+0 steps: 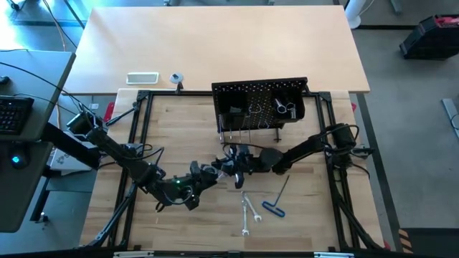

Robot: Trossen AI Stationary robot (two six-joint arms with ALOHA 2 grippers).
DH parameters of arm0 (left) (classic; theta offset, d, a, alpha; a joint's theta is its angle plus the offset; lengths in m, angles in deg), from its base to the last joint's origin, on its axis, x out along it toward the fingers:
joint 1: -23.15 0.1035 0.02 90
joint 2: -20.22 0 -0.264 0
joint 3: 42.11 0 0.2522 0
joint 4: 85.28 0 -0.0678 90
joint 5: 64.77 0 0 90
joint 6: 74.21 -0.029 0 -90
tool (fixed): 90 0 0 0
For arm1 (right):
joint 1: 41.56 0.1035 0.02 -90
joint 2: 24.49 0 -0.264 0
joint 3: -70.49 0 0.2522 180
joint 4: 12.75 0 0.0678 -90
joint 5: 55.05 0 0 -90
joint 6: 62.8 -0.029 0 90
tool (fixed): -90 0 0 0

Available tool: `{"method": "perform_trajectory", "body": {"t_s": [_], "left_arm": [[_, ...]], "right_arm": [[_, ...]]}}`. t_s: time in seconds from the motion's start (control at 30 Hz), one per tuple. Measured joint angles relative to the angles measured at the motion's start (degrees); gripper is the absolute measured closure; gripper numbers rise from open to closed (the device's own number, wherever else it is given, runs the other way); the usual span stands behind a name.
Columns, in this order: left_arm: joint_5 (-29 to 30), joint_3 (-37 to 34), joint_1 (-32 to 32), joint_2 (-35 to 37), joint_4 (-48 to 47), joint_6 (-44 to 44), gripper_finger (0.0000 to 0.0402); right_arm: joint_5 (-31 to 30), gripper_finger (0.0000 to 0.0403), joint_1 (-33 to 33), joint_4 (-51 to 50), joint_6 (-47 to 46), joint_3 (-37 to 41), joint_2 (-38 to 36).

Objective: Hang tools onto peg board
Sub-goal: Hang the measuring tape on the peg board

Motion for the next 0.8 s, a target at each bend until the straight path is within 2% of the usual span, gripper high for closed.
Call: {"method": "perform_trajectory", "body": {"t_s": [0.33, 0.53, 0.8], "left_arm": [[2.52, -0.02, -1.84, 0.44, -1.85, 4.34, 0.0203], [6.07, -0.02, -2.05, 0.52, -2.28, 7.26, 0.0174], [7.2, -0.04, -1.83, 0.52, -3.34, 10.99, 0.0169]], "right_arm": [[2.9, 0.0403, 0.38, 1.86, 1.62, 1.81, -2.91], [5.23, 0.0403, 0.7, -2.0, 4.07, 7.12, -11.12], [4.16, 0.0403, 0.9, -5.04, 4.36, 20.03, -24.32]]}}
